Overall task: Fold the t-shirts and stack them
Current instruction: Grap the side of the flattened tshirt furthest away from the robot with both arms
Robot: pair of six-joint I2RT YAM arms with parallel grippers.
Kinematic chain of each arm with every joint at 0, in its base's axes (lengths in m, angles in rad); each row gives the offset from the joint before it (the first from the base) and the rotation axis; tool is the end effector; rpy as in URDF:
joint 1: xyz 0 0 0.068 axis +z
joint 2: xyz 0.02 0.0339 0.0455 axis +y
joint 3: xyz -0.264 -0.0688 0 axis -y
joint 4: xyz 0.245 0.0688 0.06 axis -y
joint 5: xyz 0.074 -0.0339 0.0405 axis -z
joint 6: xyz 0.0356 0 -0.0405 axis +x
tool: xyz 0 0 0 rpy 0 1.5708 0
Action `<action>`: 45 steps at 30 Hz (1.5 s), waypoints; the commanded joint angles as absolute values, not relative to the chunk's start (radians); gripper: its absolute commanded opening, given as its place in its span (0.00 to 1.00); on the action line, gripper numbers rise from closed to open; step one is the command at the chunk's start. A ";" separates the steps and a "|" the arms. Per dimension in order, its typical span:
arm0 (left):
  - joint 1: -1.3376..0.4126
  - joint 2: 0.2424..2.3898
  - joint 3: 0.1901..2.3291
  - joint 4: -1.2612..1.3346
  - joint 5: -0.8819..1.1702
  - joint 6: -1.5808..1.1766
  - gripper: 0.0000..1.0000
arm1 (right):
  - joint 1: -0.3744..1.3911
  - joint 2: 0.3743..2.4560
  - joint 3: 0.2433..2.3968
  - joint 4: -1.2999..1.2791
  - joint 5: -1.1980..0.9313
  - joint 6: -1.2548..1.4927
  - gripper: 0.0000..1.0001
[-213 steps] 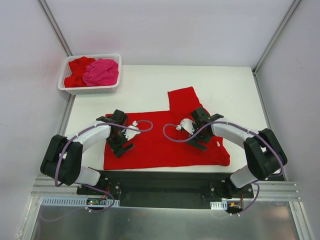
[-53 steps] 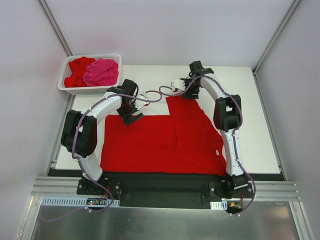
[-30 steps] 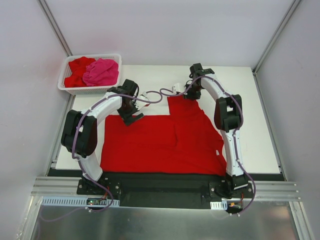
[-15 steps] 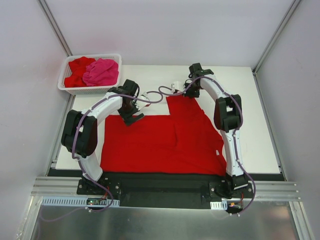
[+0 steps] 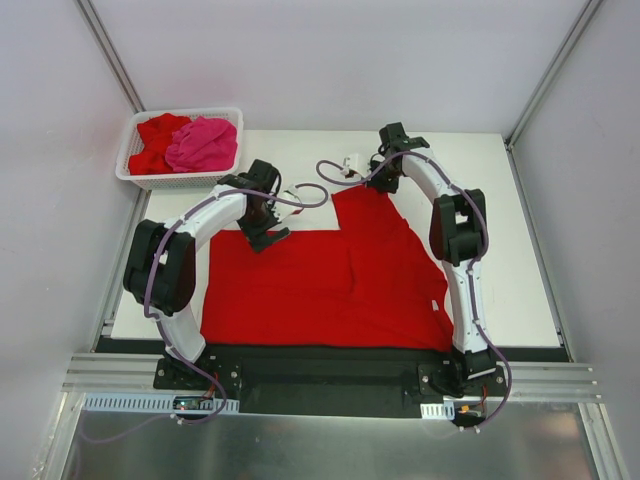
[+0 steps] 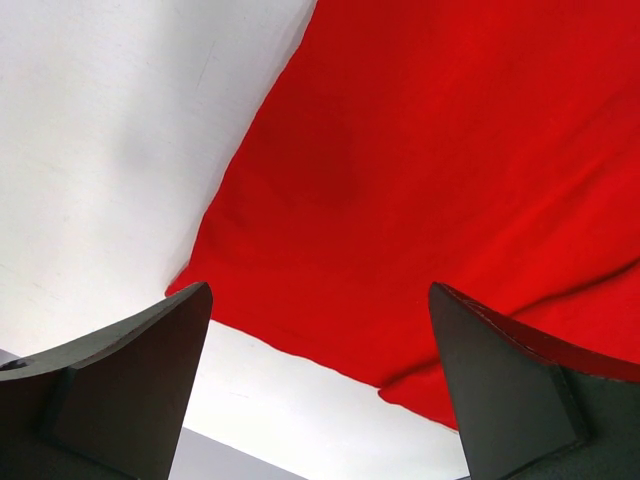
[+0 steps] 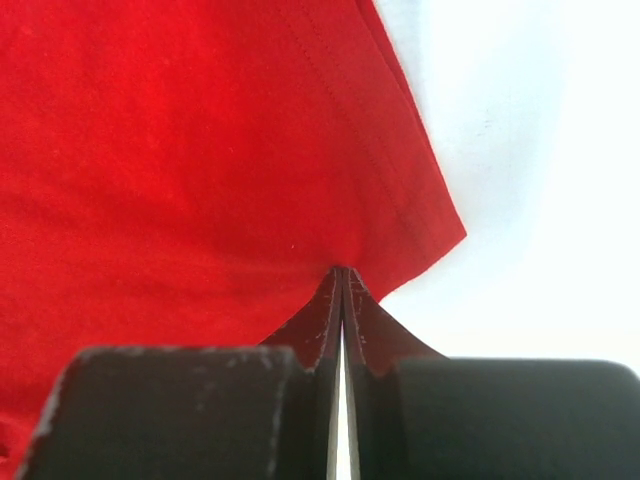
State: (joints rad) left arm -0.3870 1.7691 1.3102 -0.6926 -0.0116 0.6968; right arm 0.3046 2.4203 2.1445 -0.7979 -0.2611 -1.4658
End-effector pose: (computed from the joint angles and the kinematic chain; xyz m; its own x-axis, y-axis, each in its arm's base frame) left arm 0.3362 -0.1366 0.2175 -0.4093 0.8598 -0.3054 0.8289 0.4903 0.2694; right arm 0.4952 0.1653 0.1836 0.3171 -0.9075 -0.2756 -0.8766 -0.1694 -0.4505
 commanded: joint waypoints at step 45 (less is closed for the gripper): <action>-0.018 1.937 1.465 -0.673 0.032 0.696 0.81 | 0.337 2.270 2.023 -0.868 -0.199 -1.499 0.01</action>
State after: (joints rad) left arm -0.0147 1.9755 1.4349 -0.6395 -0.0227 0.7212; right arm 0.3229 2.3463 2.0201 -0.8349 -0.2039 -1.4776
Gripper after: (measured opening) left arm 0.814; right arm 0.012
